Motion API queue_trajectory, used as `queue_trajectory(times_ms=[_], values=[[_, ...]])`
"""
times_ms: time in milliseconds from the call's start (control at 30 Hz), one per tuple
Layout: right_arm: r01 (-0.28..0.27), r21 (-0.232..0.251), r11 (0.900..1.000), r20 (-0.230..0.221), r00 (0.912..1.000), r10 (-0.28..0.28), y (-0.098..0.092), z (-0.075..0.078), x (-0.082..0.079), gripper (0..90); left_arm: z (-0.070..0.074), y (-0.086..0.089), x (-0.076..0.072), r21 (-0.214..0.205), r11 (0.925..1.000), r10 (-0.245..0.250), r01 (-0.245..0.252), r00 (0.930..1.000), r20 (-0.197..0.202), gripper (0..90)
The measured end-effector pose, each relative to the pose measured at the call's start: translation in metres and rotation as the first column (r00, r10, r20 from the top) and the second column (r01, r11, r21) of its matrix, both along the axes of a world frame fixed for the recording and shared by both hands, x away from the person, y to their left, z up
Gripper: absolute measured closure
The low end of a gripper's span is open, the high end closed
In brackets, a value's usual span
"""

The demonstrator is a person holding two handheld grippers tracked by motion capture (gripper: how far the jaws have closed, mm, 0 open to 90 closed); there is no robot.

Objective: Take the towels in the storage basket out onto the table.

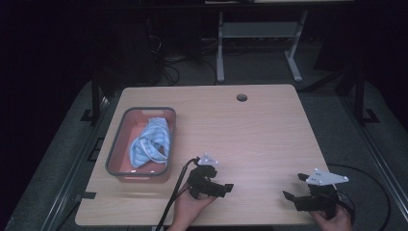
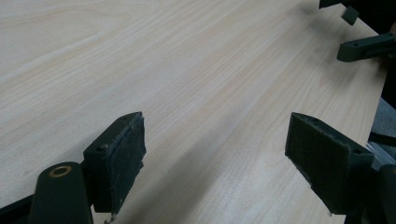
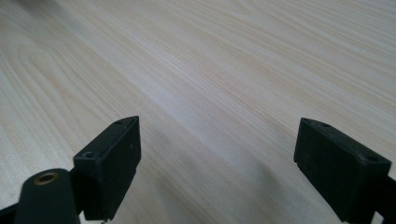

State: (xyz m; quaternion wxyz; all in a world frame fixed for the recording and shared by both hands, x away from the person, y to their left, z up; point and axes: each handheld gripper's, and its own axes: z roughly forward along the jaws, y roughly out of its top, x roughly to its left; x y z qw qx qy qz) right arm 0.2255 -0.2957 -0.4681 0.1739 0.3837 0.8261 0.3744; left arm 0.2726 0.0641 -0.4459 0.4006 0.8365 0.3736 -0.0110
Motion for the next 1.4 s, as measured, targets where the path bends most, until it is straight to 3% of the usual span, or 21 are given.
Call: queue_trajectory(times_ms=[300, 667, 1400], values=[[-0.006, 0.001, 1.0, -0.004, 1.0, 0.006, 0.003, 0.001, 0.002, 14.2, 0.006, 0.001, 0.003, -0.002, 0.9996, -0.028, 0.028, 0.9996, -0.005, 19.5], [-0.021, -0.004, 0.9998, -0.002, 0.9998, 0.021, 0.013, 0.001, 0.005, 14.3, 0.021, 0.005, 0.014, -0.022, 0.9994, -0.027, 0.027, 0.9996, -0.01, 19.7], [-0.01, 0.013, 0.9999, 0.005, 0.9999, 0.01, 0.008, 0.005, 0.007, 14.3, 0.052, 0.017, 0.038, 0.008, 0.9991, -0.041, 0.041, 0.9991, -0.012, 19.3]])
